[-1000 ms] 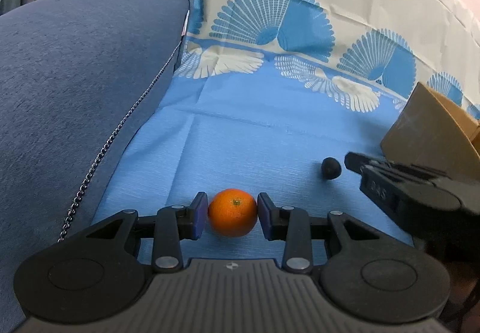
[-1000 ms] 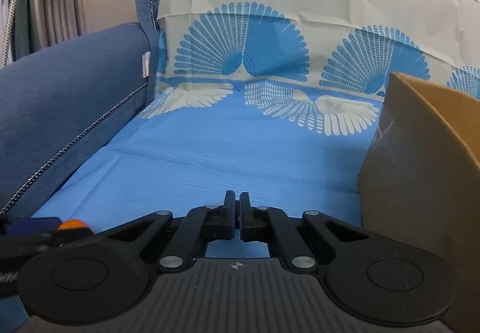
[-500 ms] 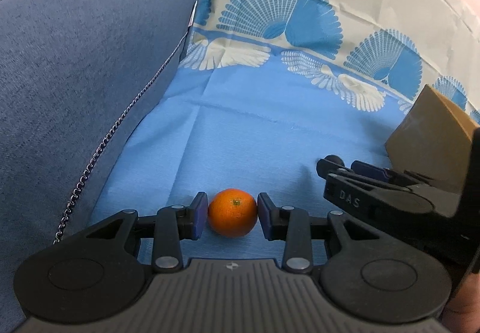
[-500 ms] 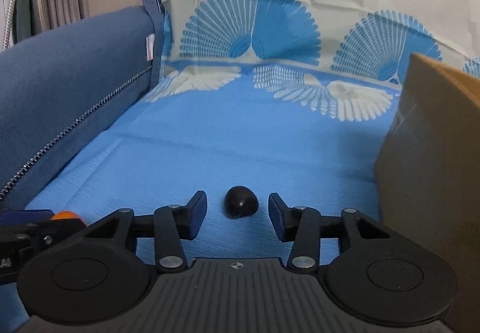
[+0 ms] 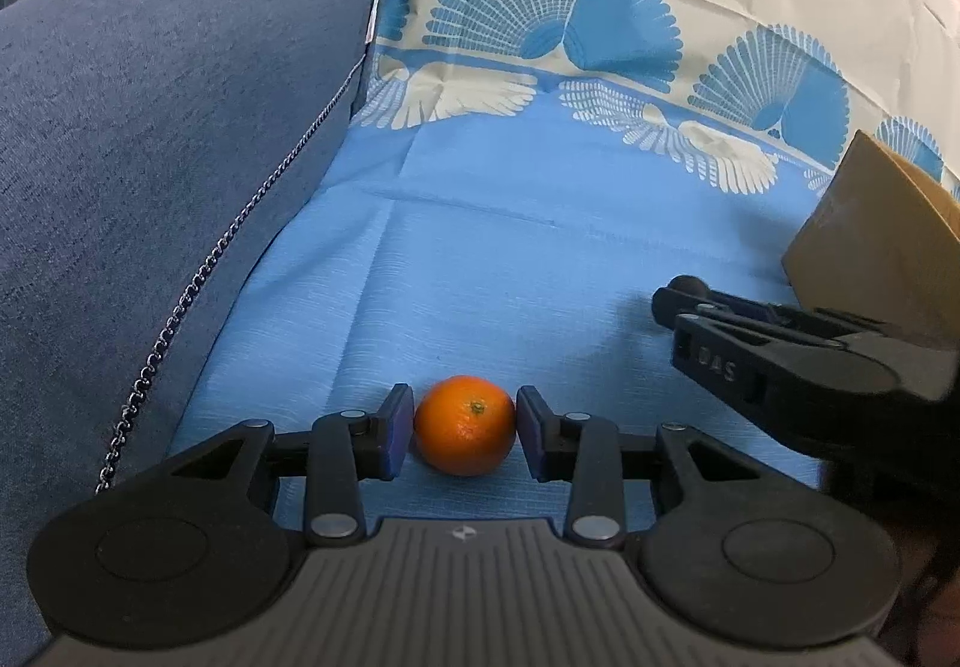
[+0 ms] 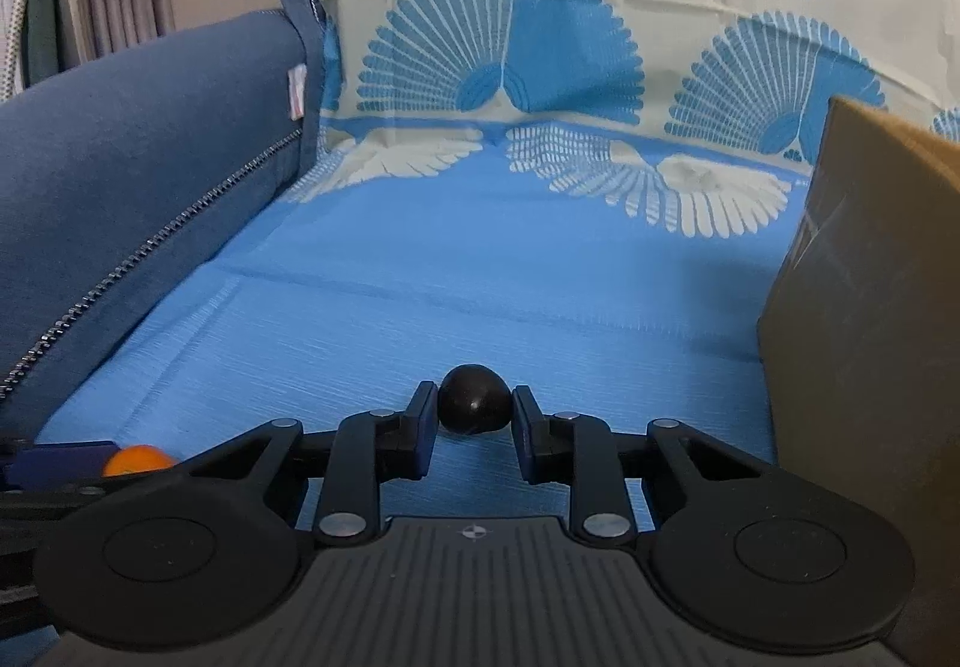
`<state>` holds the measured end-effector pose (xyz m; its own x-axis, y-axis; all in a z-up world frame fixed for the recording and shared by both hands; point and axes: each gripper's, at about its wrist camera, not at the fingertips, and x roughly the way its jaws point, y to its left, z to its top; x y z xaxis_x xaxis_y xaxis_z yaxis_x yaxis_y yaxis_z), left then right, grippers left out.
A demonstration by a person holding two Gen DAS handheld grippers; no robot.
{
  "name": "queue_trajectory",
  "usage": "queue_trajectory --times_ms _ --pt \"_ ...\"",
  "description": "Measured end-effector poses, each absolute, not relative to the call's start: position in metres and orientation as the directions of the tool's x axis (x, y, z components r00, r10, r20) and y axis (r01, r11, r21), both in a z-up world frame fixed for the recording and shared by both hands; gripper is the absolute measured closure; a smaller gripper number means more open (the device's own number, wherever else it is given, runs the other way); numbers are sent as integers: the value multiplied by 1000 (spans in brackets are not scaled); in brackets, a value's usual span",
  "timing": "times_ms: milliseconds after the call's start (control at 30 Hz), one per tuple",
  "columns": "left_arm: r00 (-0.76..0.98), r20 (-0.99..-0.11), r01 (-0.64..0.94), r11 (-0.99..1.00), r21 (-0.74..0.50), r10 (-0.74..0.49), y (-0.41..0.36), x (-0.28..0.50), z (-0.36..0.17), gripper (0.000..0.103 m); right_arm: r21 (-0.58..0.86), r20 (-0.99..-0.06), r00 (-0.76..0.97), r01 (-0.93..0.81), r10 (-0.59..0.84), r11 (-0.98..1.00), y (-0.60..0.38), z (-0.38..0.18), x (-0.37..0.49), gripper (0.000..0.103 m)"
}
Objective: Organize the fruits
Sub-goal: 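Grasp the last mandarin with the left tool while the right tool grasps the dark cherry, then carry the mandarin in the left tool and dark cherry in the right tool over the box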
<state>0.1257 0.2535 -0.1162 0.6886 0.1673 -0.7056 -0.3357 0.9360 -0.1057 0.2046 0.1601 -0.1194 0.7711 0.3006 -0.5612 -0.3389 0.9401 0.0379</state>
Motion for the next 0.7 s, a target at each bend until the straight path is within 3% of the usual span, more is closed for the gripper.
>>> queue_trajectory --times_ms 333,700 --pt "768 -612 -331 935 -130 187 244 97 -85 62 56 -494 798 -367 345 929 133 -69 159 76" --pt "833 -527 -320 923 -211 168 232 67 -40 62 38 -308 852 -433 423 901 67 5 77 76"
